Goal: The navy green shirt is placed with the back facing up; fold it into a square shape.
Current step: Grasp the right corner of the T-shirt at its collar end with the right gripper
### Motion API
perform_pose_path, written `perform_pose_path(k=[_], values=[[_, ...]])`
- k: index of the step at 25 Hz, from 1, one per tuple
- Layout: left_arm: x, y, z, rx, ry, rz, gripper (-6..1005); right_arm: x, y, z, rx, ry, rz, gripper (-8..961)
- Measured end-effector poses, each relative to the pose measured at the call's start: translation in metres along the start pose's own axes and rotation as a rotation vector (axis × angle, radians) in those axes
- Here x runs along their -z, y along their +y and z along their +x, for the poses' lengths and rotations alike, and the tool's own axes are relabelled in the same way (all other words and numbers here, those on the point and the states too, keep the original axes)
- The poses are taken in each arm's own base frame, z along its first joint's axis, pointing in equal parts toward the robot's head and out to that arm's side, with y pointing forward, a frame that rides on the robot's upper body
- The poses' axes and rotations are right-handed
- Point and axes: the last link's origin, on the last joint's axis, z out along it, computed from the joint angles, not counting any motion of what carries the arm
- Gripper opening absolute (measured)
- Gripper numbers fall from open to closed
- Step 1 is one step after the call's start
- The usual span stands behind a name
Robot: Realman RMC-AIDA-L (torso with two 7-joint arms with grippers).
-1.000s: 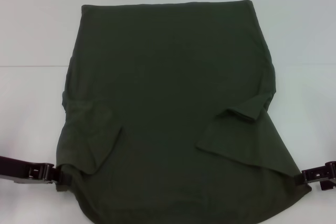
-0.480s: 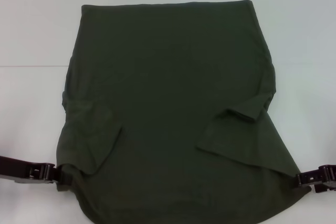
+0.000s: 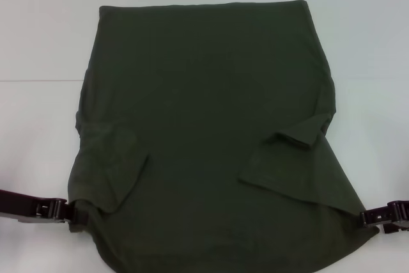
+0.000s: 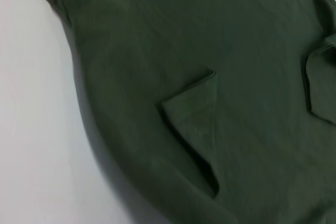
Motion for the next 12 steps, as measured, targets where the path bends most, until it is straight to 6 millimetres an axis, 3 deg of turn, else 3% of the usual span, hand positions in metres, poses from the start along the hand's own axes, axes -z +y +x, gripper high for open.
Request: perform_pose_path(k=[12], values=[[0.0, -0.0002, 0.0001, 0.0, 0.001, 0.001, 26, -0.0042, 0.0025, 0.0014, 0.006, 0.003, -0.008, 882]])
